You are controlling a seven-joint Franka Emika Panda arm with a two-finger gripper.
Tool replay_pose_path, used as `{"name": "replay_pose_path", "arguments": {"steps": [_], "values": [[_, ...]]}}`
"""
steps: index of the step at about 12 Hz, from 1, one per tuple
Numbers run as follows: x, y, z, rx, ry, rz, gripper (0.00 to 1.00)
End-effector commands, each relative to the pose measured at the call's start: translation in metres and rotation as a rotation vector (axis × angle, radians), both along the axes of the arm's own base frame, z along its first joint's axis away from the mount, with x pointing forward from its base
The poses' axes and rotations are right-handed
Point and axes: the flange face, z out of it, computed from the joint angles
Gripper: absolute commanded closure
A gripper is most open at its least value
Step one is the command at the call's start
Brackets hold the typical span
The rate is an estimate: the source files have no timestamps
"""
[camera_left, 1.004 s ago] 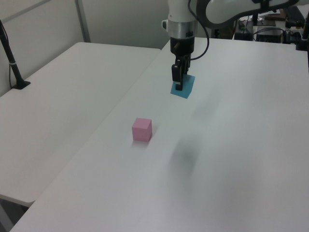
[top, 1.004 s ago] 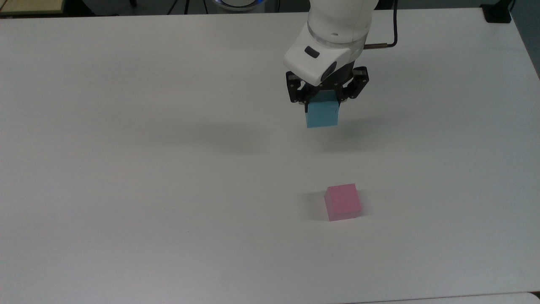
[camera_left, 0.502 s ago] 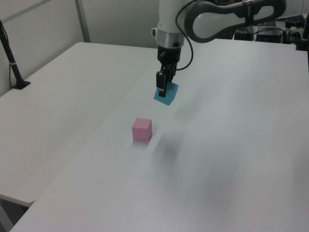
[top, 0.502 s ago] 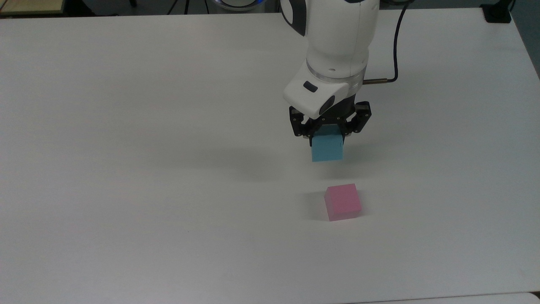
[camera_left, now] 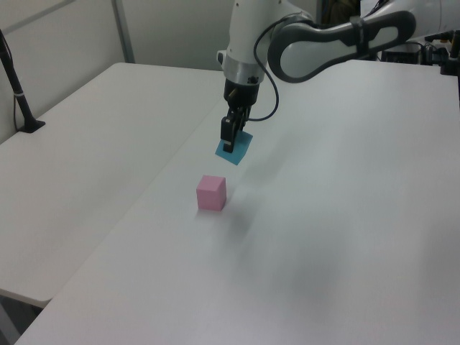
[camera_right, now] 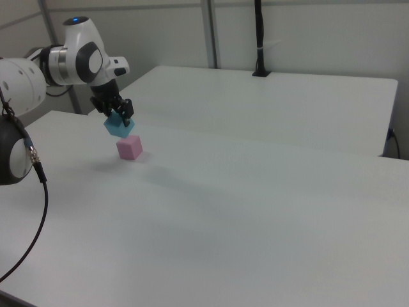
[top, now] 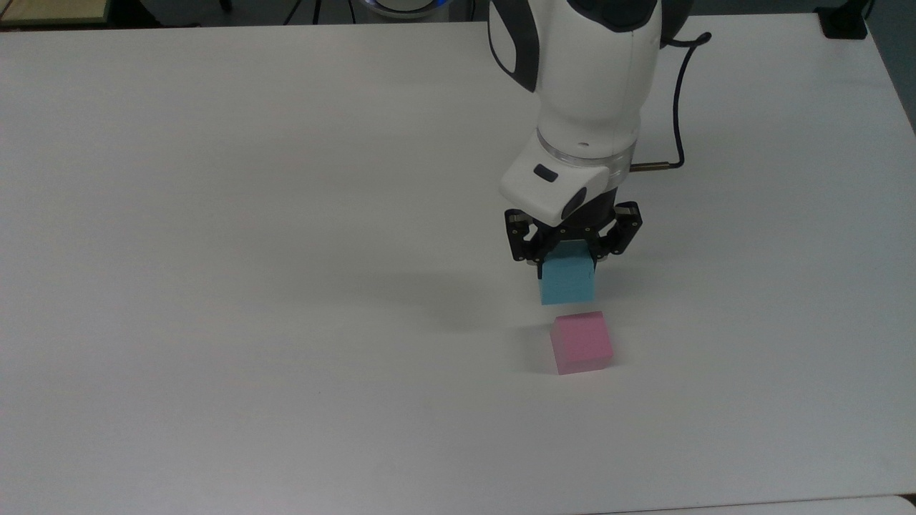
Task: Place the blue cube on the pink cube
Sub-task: 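Carry the light-blue cube over the pink cube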
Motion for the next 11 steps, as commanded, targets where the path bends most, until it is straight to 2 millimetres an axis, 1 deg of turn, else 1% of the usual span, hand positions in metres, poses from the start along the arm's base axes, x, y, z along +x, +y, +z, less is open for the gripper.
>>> {"name": "replay_pose_path", "arguments": {"steps": [1,2,5,6,7,9,10,11], "values": [[0.009,0.017,-0.011,-0.009,-0.060,0.000,0.58],[0.010,0.018,-0.015,-0.007,-0.061,0.002,0.58],[0.009,0.030,-0.016,0.003,-0.083,0.013,0.58],[0.010,0.029,-0.016,0.005,-0.089,0.012,0.58],[0.011,0.030,-0.022,0.002,-0.082,0.015,0.58],[0.012,0.032,-0.022,0.000,-0.098,0.019,0.57],[0.014,0.034,-0.031,-0.008,-0.106,0.027,0.57],[0.016,0.035,-0.033,-0.015,-0.126,0.027,0.57]]}}
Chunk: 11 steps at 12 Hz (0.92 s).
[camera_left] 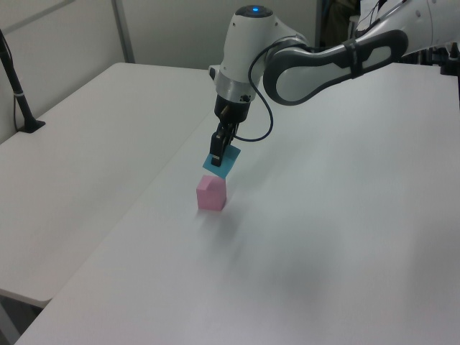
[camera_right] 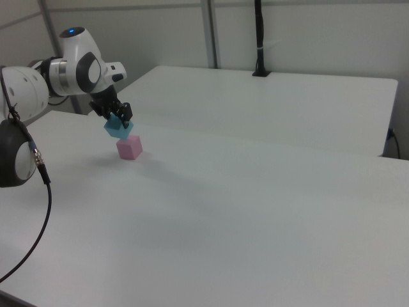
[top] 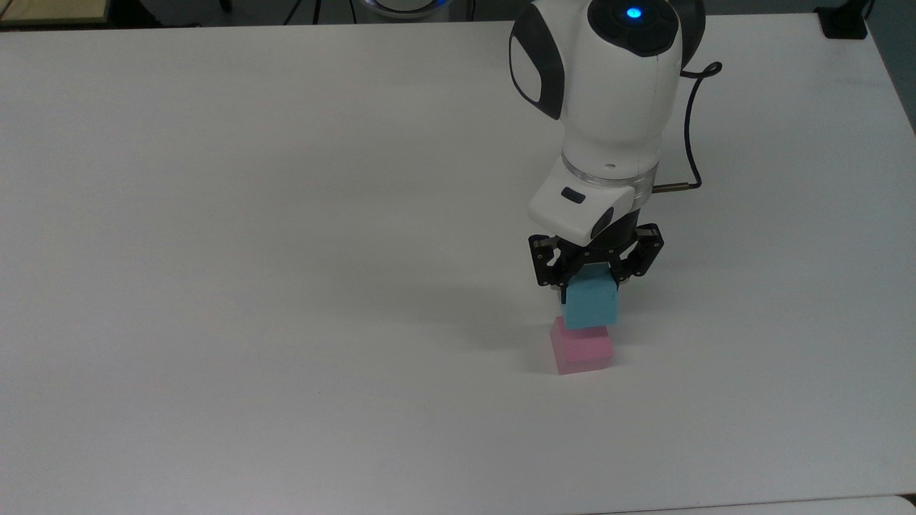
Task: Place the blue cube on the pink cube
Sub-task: 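Lower the light-blue cube onto the pink cube and open the gripper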
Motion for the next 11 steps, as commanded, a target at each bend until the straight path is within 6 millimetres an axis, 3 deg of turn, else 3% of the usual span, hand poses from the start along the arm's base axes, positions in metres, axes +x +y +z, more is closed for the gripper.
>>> {"name": "replay_pose_path", "arguments": {"steps": [1,11], "values": [[0.009,0.010,-0.011,-0.028,-0.075,-0.020,0.57],[0.007,0.022,-0.033,-0.028,-0.055,-0.042,0.42]]}}
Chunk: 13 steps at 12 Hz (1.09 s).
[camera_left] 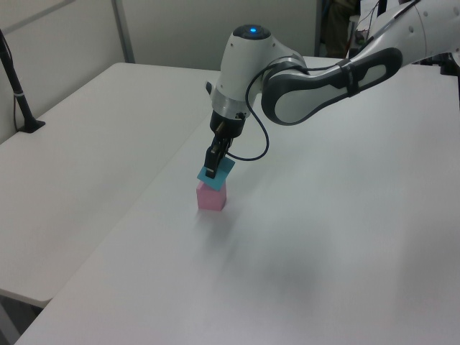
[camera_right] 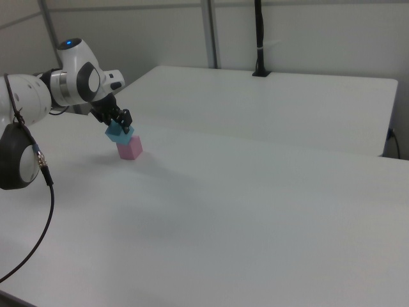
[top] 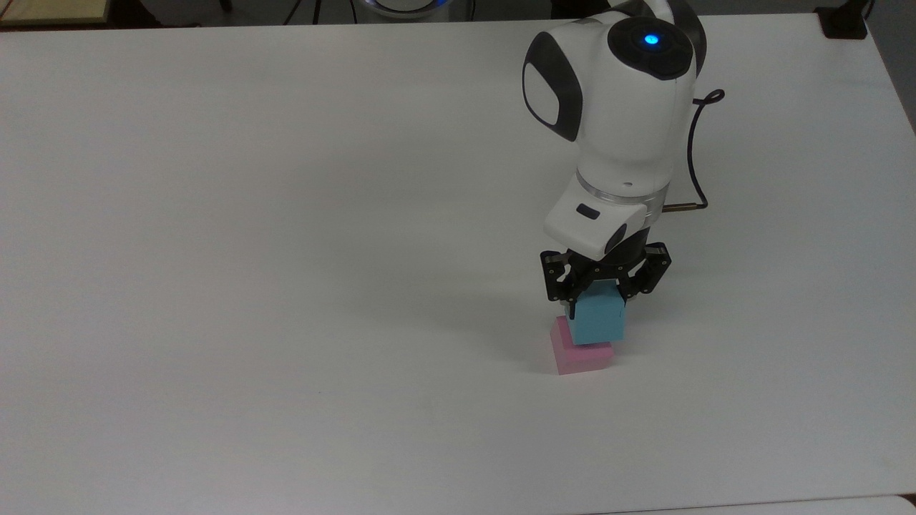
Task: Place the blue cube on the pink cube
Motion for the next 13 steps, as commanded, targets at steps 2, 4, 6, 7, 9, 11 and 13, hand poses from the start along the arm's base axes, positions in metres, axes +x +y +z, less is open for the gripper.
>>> {"name": "replay_pose_path", "arguments": {"steps": [2,4,6,7,9,11,13], "values": [[0.004,0.005,-0.005,-0.008,-0.019,-0.030,0.33],[0.004,0.004,-0.006,0.000,-0.015,-0.056,0.00],[0.004,0.003,-0.004,0.008,-0.017,-0.080,0.00],[0.004,0.003,-0.003,0.011,-0.017,-0.089,0.00],[-0.001,-0.002,0.030,0.019,-0.044,-0.095,0.00],[-0.024,-0.014,0.064,-0.002,-0.009,-0.106,0.00],[-0.052,-0.028,0.080,-0.044,0.066,-0.129,0.00]]}}
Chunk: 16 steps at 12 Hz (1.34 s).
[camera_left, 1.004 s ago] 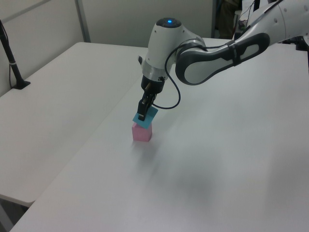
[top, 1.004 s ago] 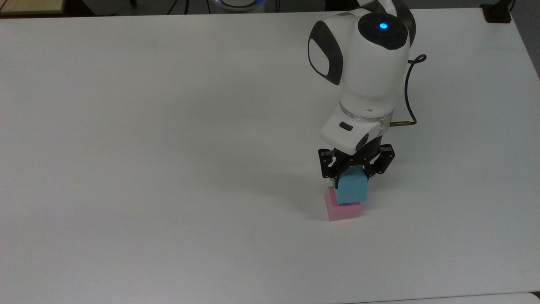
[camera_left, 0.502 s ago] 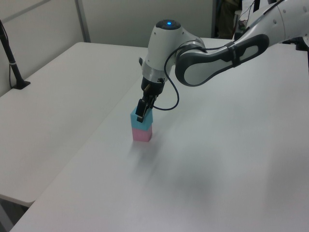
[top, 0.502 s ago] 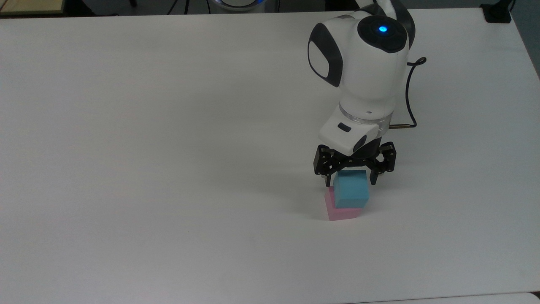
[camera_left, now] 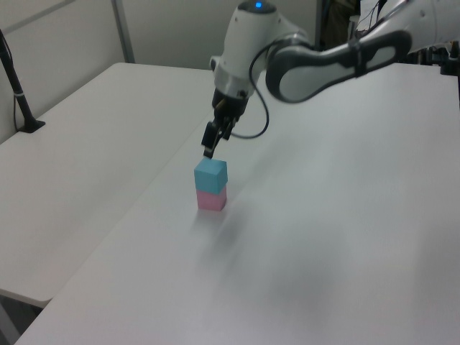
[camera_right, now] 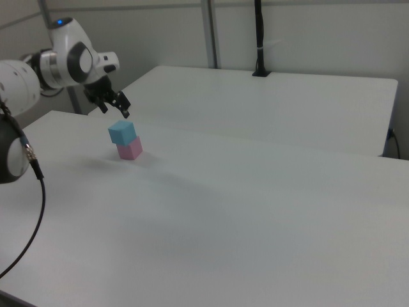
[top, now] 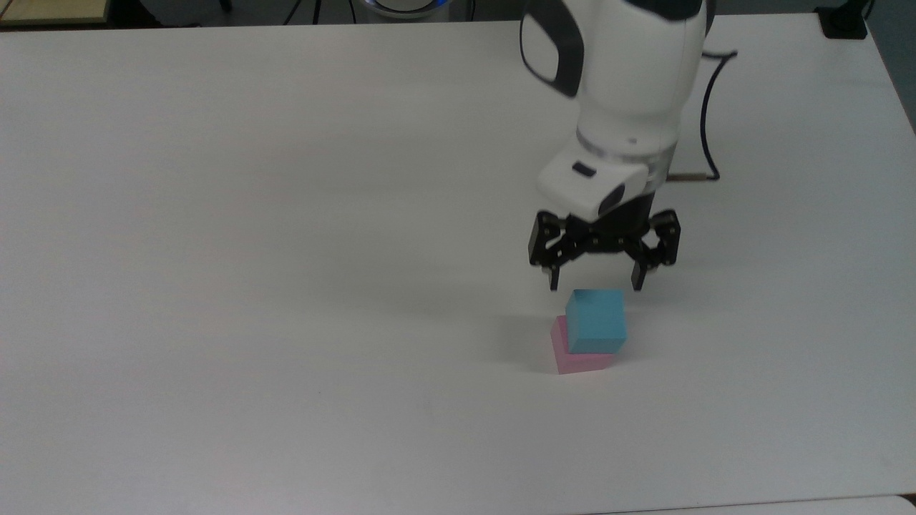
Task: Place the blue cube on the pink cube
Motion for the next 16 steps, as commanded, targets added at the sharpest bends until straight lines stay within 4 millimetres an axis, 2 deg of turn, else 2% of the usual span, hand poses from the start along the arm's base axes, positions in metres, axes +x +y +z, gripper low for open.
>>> {"name": "replay_pose_path", "arguments": {"steps": [1,3,4,7,10,12,14,16], "values": [[-0.062,-0.023,0.014,-0.074,0.122,-0.042,0.00],[-0.095,-0.049,0.020,-0.104,0.170,-0.065,0.00],[-0.112,-0.067,0.029,-0.120,0.213,-0.088,0.00],[-0.147,-0.139,0.083,-0.143,0.315,-0.141,0.00],[-0.181,-0.198,0.116,-0.149,0.400,-0.061,0.00],[-0.187,-0.249,0.132,-0.138,0.404,-0.023,0.00],[-0.182,-0.270,0.145,-0.137,0.372,-0.016,0.00],[-0.176,-0.281,0.139,-0.137,0.381,0.045,0.00]]}}
